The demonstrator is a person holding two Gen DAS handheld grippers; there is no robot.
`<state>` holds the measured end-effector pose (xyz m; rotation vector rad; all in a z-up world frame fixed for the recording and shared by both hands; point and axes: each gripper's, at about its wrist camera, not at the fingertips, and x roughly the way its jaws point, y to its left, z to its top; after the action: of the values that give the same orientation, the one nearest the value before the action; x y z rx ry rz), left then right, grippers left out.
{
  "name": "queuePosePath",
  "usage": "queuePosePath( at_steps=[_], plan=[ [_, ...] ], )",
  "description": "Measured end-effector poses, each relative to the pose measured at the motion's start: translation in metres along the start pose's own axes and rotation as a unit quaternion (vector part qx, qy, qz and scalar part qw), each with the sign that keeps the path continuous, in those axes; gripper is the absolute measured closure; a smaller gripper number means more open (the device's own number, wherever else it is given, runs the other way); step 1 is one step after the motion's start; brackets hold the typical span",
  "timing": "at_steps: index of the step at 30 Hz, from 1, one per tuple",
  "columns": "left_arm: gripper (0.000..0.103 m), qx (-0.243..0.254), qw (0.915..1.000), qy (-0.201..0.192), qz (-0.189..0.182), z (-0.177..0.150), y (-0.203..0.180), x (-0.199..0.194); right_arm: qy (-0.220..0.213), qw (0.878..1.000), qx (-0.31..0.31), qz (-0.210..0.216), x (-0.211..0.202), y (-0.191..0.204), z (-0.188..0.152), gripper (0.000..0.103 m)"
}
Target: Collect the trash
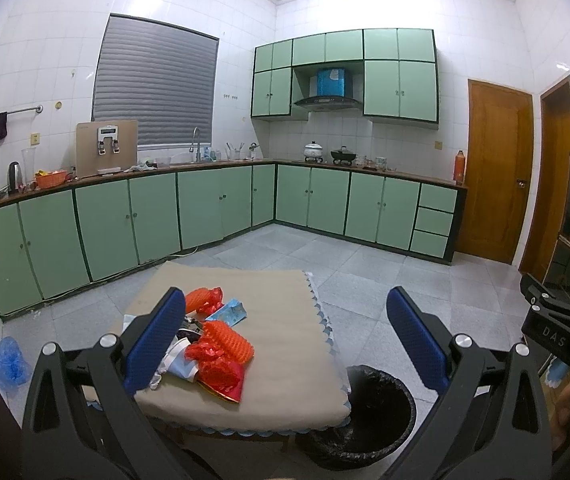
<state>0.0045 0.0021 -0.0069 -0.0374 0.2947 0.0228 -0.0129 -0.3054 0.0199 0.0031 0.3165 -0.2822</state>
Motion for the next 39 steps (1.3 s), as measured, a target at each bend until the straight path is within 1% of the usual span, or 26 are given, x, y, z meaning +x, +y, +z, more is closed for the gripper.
queuePosePath(
  at_steps=[3,6,7,10,12,15,16,17,18,19,21,22,24,26,27,28,31,35,38,39],
  plan=[
    [0.006,0.014,0.9998,0.004,0.01,-0.005,0.006,0.004,-0.005,1.0,-0.012,0.009,0.004,0.006,-0.001,0.006],
    [0.006,0.007,0.9996,0.014,0.024,-0.016,0.027,0.01,-0.012,0.999,-0.027,0.033,0.012,0.019,-0.004,0.006],
    [0.006,0.0,0.9989,0.024,0.04,-0.024,0.041,0.016,-0.012,0.998,-0.032,0.047,0.016,0.025,-0.005,0.006],
    [0.006,-0.009,0.9957,0.038,0.084,-0.039,0.071,0.026,-0.002,0.992,-0.051,0.111,0.03,0.049,-0.01,0.006],
    [0.006,-0.019,0.9901,0.066,0.122,-0.054,0.1,0.04,0.008,0.983,-0.077,0.168,0.044,0.075,-0.017,0.006],
    [0.006,-0.038,0.985,0.094,0.14,-0.067,0.131,0.054,0.025,0.97,-0.11,0.217,0.064,0.112,-0.026,0.006],
    [0.006,-0.042,0.9835,0.1,0.145,-0.071,0.14,0.059,0.035,0.962,-0.119,0.242,0.073,0.128,-0.032,0.009],
    [0.006,-0.045,0.9833,0.105,0.141,-0.075,0.147,0.063,0.044,0.956,-0.126,0.26,0.08,0.138,-0.035,0.012],
    [0.006,-0.048,0.9828,0.107,0.142,-0.078,0.153,0.068,0.058,0.946,-0.136,0.287,0.09,0.155,-0.041,0.018],
    [0.006,-0.049,0.9823,0.106,0.147,-0.082,0.159,0.072,0.068,0.939,-0.141,0.306,0.096,0.166,-0.046,0.026],
    [0.006,-0.046,0.9811,0.109,0.153,-0.086,0.161,0.082,0.089,0.923,-0.15,0.344,0.104,0.197,-0.059,0.034],
    [0.006,-0.044,0.98,0.116,0.156,-0.091,0.166,0.091,0.098,0.911,-0.155,0.369,0.111,0.213,-0.066,0.036],
    [0.006,-0.045,0.9782,0.129,0.156,-0.102,0.172,0.104,0.107,0.898,-0.167,0.393,0.121,0.24,-0.08,0.036],
    [0.006,-0.054,0.9772,0.136,0.154,-0.11,0.182,0.116,0.121,0.885,-0.177,0.414,0.129,0.26,-0.093,0.039],
    [0.006,-0.057,0.9769,0.138,0.153,-0.112,0.185,0.121,0.13,0.878,-0.182,0.423,0.133,0.267,-0.099,0.046],
    [0.006,-0.059,0.9767,0.141,0.151,-0.115,0.186,0.125,0.143,0.869,-0.19,0.435,0.138,0.279,-0.108,0.051],
    [0.006,-0.064,0.9759,0.148,0.147,-0.121,0.198,0.142,0.169,0.853,-0.203,0.45,0.155,0.304,-0.127,0.052],
    [0.006,-0.069,0.9732,0.164,0.145,-0.132,0.204,0.164,0.193,0.842,-0.21,0.458,0.171,0.33,-0.146,0.052],
    [0.006,-0.072,0.9712,0.176,0.144,-0.141,0.208,0.182,0.208,0.837,-0.215,0.458,0.183,0.341,-0.158,0.052],
    [0.006,-0.071,0.9706,0.179,0.144,-0.143,0.209,0.187,0.215,0.835,-0.213,0.46,0.188,0.343,-0.161,0.056]
  ],
)
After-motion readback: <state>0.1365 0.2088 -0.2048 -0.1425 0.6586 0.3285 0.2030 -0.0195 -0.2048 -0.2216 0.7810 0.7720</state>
